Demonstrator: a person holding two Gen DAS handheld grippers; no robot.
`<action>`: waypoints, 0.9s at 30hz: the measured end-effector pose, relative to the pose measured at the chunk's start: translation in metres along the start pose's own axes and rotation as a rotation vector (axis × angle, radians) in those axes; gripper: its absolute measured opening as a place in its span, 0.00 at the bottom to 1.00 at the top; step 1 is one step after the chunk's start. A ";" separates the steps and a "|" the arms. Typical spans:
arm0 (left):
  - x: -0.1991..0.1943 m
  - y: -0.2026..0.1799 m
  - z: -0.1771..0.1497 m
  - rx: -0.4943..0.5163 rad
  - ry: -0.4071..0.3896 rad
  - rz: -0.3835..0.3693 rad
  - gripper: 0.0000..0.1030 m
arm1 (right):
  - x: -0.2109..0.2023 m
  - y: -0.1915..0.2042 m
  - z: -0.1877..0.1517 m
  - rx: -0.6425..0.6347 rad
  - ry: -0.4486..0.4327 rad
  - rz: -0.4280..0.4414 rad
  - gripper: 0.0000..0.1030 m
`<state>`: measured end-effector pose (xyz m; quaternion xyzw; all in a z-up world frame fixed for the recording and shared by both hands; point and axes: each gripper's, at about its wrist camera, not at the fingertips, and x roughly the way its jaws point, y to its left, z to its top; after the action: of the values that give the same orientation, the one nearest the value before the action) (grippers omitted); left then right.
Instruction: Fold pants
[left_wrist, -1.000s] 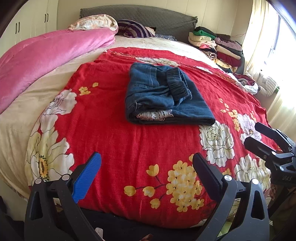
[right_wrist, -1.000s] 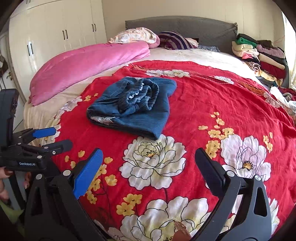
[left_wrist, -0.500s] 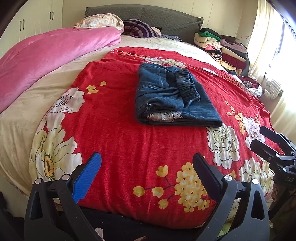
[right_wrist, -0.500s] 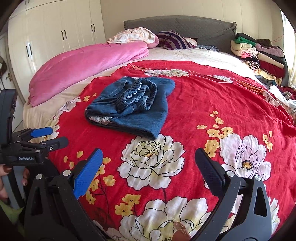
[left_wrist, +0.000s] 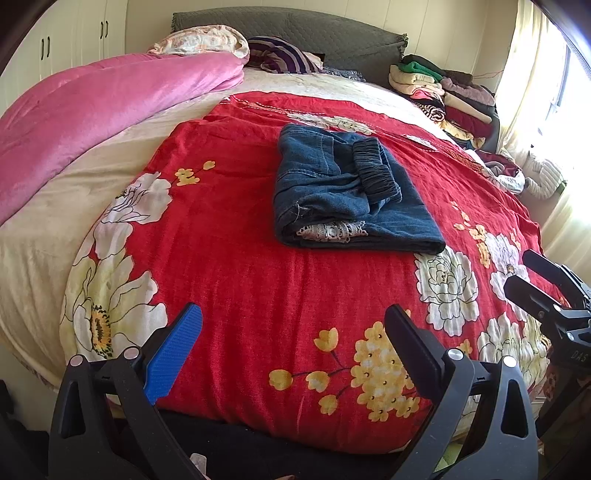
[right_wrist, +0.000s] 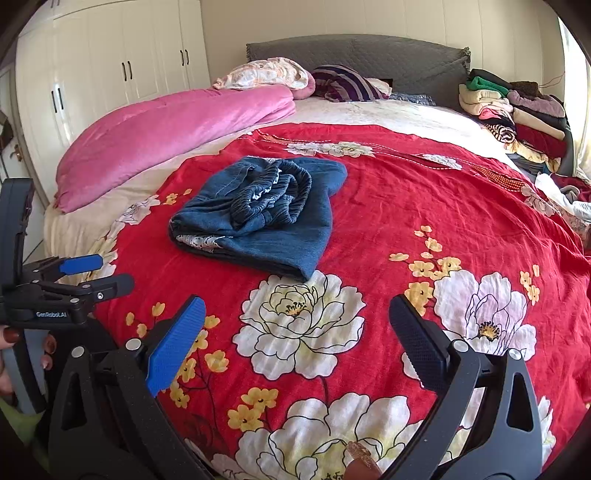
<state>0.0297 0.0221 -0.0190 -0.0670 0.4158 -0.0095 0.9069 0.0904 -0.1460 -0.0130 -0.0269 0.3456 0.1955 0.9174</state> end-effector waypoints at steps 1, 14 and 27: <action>0.000 0.000 0.000 0.001 -0.001 0.001 0.96 | 0.000 0.000 0.000 0.000 0.000 0.001 0.91; 0.000 0.001 0.001 0.001 0.001 0.008 0.96 | 0.001 0.001 0.000 -0.001 0.000 -0.002 0.91; -0.001 0.002 0.002 0.001 0.004 0.005 0.96 | 0.001 0.001 0.000 0.000 0.000 -0.002 0.91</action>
<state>0.0304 0.0241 -0.0169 -0.0654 0.4180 -0.0074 0.9061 0.0906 -0.1444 -0.0130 -0.0274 0.3457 0.1946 0.9175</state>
